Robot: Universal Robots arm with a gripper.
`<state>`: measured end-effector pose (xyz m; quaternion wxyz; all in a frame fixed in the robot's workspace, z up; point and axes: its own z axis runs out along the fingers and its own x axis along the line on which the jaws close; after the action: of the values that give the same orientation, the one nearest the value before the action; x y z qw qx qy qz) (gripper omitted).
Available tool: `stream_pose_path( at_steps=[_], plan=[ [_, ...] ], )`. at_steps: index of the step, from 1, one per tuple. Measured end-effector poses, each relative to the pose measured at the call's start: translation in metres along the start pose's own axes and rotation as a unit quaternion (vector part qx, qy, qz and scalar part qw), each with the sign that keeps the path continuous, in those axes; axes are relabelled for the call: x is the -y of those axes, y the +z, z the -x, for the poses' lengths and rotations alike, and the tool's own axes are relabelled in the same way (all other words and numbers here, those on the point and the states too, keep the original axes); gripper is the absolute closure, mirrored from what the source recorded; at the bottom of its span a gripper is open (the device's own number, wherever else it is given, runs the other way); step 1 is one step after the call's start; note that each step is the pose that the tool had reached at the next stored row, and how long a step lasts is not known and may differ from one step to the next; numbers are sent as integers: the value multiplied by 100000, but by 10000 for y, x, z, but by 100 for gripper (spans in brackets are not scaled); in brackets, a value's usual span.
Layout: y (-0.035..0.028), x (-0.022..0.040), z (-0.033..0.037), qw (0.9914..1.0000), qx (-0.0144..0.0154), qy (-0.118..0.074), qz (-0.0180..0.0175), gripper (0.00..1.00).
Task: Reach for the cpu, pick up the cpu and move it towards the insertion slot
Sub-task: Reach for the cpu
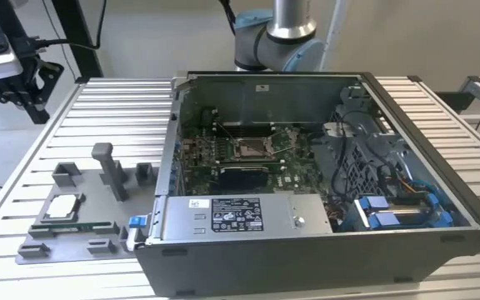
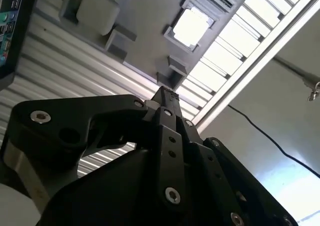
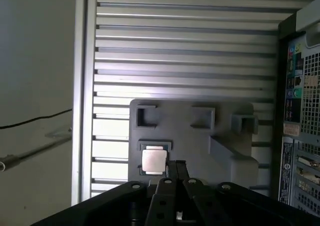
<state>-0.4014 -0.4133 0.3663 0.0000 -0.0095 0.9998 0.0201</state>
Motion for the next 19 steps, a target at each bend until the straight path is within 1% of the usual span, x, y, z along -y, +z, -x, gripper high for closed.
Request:
stream_pose_path(
  at_steps=[5, 7, 10, 19],
  plan=[
    [4, 109, -51, 100000, -8, -4, -3, 100],
    [10, 135, -79, 100000, -7, 2, -2, 100],
    [15, 147, -124, 100000, -9, -2, -4, 100],
    [17, 147, -135, 100000, -11, -3, -3, 100]
  ],
)
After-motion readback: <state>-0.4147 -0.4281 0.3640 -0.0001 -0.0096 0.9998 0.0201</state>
